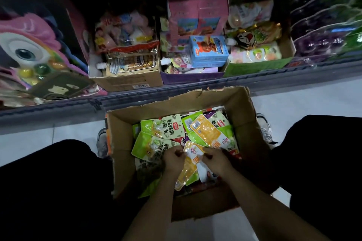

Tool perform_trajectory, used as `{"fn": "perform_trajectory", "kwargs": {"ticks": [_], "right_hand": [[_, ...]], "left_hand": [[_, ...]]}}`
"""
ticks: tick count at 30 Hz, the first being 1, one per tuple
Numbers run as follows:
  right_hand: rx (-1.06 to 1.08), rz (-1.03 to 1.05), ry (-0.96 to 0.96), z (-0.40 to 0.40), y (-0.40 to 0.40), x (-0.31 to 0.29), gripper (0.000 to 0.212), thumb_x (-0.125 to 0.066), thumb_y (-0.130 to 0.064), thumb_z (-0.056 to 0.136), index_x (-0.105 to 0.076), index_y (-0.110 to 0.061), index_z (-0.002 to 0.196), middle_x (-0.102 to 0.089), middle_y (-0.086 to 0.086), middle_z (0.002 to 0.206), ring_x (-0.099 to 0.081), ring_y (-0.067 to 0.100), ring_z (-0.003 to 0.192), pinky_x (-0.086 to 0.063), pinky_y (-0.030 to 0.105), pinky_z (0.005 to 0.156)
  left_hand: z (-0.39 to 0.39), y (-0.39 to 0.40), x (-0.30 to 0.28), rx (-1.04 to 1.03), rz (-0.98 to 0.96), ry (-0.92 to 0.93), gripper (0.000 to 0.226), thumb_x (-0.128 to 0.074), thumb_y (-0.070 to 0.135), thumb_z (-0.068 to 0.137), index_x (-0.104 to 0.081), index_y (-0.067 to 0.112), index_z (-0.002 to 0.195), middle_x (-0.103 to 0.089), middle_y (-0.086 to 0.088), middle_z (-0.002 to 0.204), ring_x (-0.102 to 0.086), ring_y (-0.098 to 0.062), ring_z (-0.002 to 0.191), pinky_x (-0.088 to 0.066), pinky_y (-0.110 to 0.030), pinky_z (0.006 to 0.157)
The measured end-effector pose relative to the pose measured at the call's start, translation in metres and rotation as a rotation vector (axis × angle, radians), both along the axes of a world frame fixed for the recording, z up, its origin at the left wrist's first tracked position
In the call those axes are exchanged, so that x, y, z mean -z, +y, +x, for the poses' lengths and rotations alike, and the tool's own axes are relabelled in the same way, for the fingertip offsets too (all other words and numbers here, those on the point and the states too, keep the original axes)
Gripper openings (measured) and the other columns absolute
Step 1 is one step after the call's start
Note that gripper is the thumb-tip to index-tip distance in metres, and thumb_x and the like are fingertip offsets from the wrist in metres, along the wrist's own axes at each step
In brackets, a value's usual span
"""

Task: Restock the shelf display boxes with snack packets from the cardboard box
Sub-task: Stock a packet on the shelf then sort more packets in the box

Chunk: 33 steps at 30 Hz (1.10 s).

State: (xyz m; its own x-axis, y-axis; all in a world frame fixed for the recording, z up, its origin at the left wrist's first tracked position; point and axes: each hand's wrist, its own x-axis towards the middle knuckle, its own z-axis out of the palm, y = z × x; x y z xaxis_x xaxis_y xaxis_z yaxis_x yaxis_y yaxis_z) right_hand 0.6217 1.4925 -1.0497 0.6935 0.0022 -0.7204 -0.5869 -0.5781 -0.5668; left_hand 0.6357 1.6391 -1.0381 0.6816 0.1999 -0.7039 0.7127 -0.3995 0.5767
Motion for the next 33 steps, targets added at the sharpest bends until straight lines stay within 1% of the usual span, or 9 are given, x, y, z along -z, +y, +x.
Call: {"fn": "perform_trajectory", "kwargs": {"ticks": [3, 5, 9, 11, 14, 19, 24, 27, 33], "right_hand": [[-0.011, -0.019, -0.021, 0.0, -0.001, 0.003, 0.045, -0.063, -0.026, 0.089, -0.057, -0.001, 0.125, -0.059, 0.013, 0.128, -0.054, 0.021, 0.117, -0.038, 0.023, 0.096], [0.013, -0.011, -0.045, 0.0, -0.001, 0.005, 0.038, -0.064, -0.021, 0.088, -0.061, 0.0, 0.12, -0.063, 0.014, 0.12, -0.057, 0.022, 0.112, -0.041, 0.026, 0.094], [0.078, 0.018, -0.037, -0.001, -0.002, 0.009, 0.029, -0.065, -0.02, 0.087, -0.067, -0.001, 0.11, -0.067, 0.01, 0.11, -0.06, 0.021, 0.105, -0.046, 0.028, 0.091], [0.133, 0.03, -0.013, -0.001, -0.002, 0.008, 0.025, -0.065, -0.017, 0.088, -0.067, 0.0, 0.105, -0.067, 0.009, 0.106, -0.059, 0.018, 0.099, -0.043, 0.022, 0.084], [0.238, 0.07, -0.048, 0.003, -0.004, 0.0, 0.015, -0.064, -0.012, 0.087, -0.068, 0.002, 0.091, -0.064, 0.005, 0.084, -0.056, 0.018, 0.086, -0.04, 0.021, 0.073], [0.355, 0.173, -0.107, 0.026, -0.004, -0.039, 0.021, -0.064, -0.011, 0.087, -0.058, -0.015, 0.067, -0.059, -0.005, 0.071, -0.055, 0.01, 0.07, -0.041, 0.011, 0.057], [0.403, 0.301, -0.146, 0.053, -0.007, -0.095, 0.018, -0.063, -0.017, 0.089, -0.06, -0.013, 0.071, -0.063, 0.004, 0.068, -0.055, 0.016, 0.056, -0.047, 0.026, 0.055], [0.383, 0.351, -0.225, 0.067, -0.013, -0.136, 0.018, -0.062, -0.015, 0.089, -0.061, -0.009, 0.072, -0.061, 0.008, 0.063, -0.05, 0.012, 0.043, -0.043, 0.022, 0.045], [0.447, 0.488, -0.303, 0.086, -0.019, -0.224, 0.012, -0.06, -0.015, 0.091, -0.064, -0.009, 0.081, -0.067, 0.005, 0.068, -0.061, 0.008, 0.053, -0.048, 0.017, 0.046]], "left_hand": [[0.0, 0.001, 0.0, -0.002, -0.032, 0.015, 0.023, -0.062, -0.022, 0.073, -0.062, 0.0, 0.078, -0.058, -0.006, 0.075, -0.052, -0.02, 0.085, -0.047, -0.023, 0.069], [-0.001, 0.003, 0.001, 0.086, -0.009, 0.035, 0.022, -0.063, -0.013, 0.079, -0.059, 0.008, 0.073, -0.058, -0.004, 0.074, -0.054, -0.018, 0.082, -0.048, -0.028, 0.075], [-0.001, 0.001, 0.002, 0.026, -0.015, 0.082, 0.028, -0.063, -0.017, 0.077, -0.058, 0.007, 0.063, -0.06, -0.007, 0.077, -0.054, -0.014, 0.072, -0.052, -0.022, 0.07], [0.001, 0.001, -0.001, -0.006, -0.003, 0.098, 0.004, -0.069, -0.011, 0.075, -0.067, -0.008, 0.075, -0.066, -0.016, 0.094, -0.059, -0.019, 0.082, -0.048, -0.018, 0.063], [0.006, 0.006, -0.01, -0.012, -0.03, 0.085, 0.024, -0.074, 0.006, 0.076, -0.071, -0.005, 0.097, -0.069, -0.015, 0.103, -0.064, -0.023, 0.087, -0.045, -0.017, 0.064], [0.024, 0.015, -0.039, -0.073, -0.126, 0.054, 0.01, -0.078, 0.018, 0.075, -0.073, 0.012, 0.081, -0.072, -0.007, 0.088, -0.063, -0.017, 0.071, -0.054, -0.028, 0.07], [0.042, 0.015, -0.082, -0.095, -0.235, -0.108, 0.016, -0.074, 0.015, 0.078, -0.073, 0.008, 0.093, -0.069, 0.003, 0.083, -0.061, -0.006, 0.073, -0.047, -0.013, 0.06], [0.048, 0.01, -0.118, -0.098, -0.282, -0.215, 0.017, -0.07, 0.011, 0.082, -0.071, 0.004, 0.098, -0.068, 0.004, 0.081, -0.06, -0.002, 0.069, -0.045, -0.005, 0.055], [0.053, -0.003, -0.204, -0.037, -0.419, -0.42, 0.02, -0.07, 0.013, 0.082, -0.065, 0.021, 0.1, -0.068, 0.001, 0.101, -0.065, -0.011, 0.085, -0.054, -0.018, 0.064]]}}
